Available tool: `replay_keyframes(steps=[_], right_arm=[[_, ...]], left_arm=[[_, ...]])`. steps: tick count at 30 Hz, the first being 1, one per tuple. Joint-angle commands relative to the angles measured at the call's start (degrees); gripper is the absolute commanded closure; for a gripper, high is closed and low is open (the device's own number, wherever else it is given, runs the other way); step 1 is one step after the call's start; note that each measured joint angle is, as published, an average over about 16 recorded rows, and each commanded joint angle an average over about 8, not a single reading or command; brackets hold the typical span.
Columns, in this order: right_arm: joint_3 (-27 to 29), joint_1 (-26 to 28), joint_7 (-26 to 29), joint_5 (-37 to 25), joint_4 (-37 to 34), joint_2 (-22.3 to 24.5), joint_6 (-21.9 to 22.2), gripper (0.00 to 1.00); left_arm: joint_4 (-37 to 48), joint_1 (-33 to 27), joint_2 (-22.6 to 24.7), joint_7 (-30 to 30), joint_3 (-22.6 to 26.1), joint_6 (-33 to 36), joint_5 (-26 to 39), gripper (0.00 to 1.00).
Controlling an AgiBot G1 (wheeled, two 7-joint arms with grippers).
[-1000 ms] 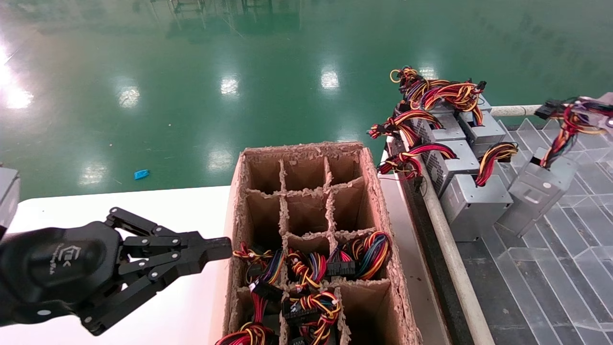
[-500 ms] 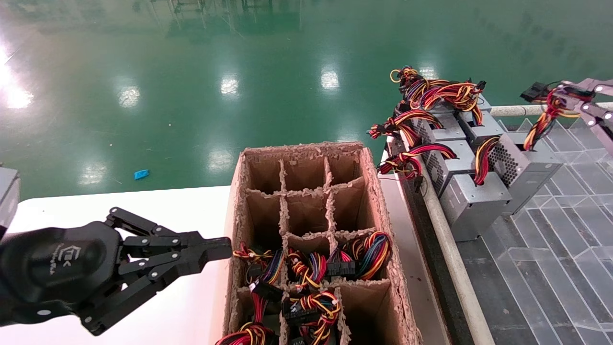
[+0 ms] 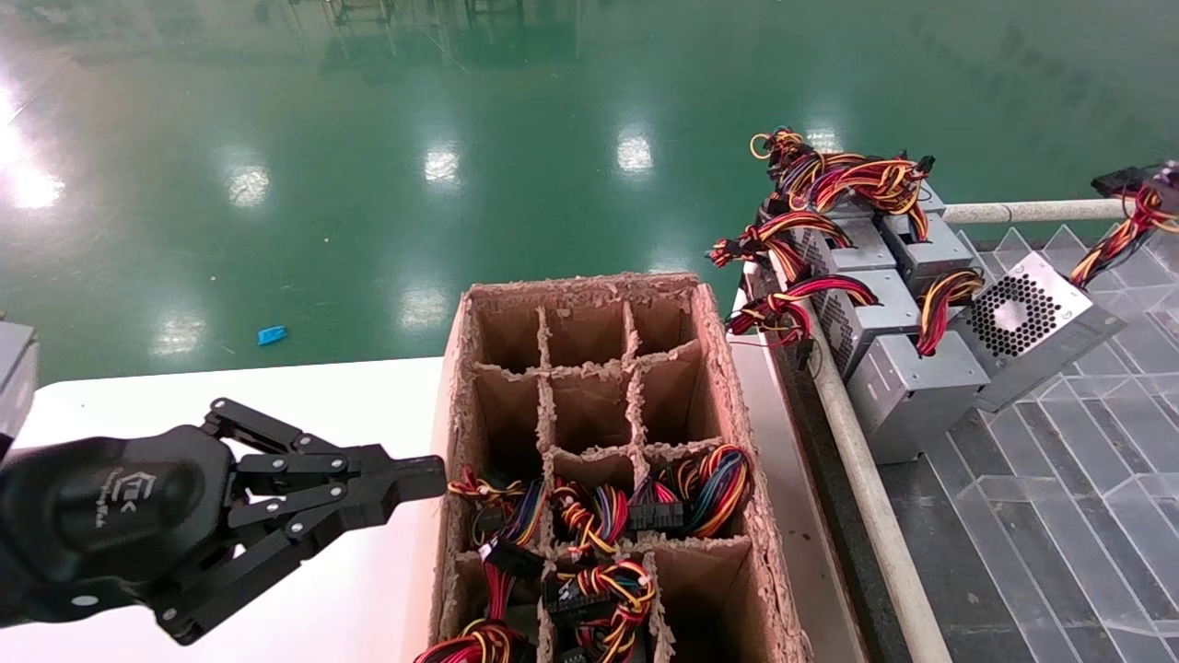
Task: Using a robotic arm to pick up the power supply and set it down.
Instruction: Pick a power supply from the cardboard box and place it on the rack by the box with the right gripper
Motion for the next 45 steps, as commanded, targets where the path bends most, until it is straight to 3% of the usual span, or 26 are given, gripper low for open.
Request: replay_keyframes(steps=[1, 16, 27, 28, 34, 36, 45], right_arm=[[-0.92, 0.05, 1.16, -0.48, 0.09, -0.12, 0.98, 1.00], [-5.71, 5.42, 6.20, -3.23, -0.05, -4.12, -0.71, 1.00], [-7.99, 7.64, 11.57, -2.95, 0.03, -3.66, -3.55, 0.98], [-8.22, 7.71, 12.06, -3.04, 0.03, -3.51, -3.62, 0.92], [-9.23, 8.35, 14.95, -3.48, 0.11, -2.53, -3.67, 0.18], [-9.40, 8.65, 15.65, -3.57, 0.15, -2.27, -3.72, 0.00], [-9.43, 9.90, 18.14, -2.90, 0.30, -1.12, -4.95, 0.00]], left_arm=[[0.00, 0.00, 0.00, 0.00, 0.00, 0.00, 0.00, 1.00], [0.00, 0.00, 0.00, 0.00, 0.00, 0.00, 0.00, 1.00], [0.00, 0.00, 0.00, 0.00, 0.00, 0.00, 0.00, 1.00], [0.00, 0.00, 0.00, 0.00, 0.00, 0.00, 0.00, 1.00], [0.00, 0.00, 0.00, 0.00, 0.00, 0.00, 0.00, 1.00], [0.00, 0.00, 0.00, 0.00, 0.00, 0.00, 0.00, 1.00], [0.00, 0.00, 0.00, 0.00, 0.00, 0.00, 0.00, 1.00]])
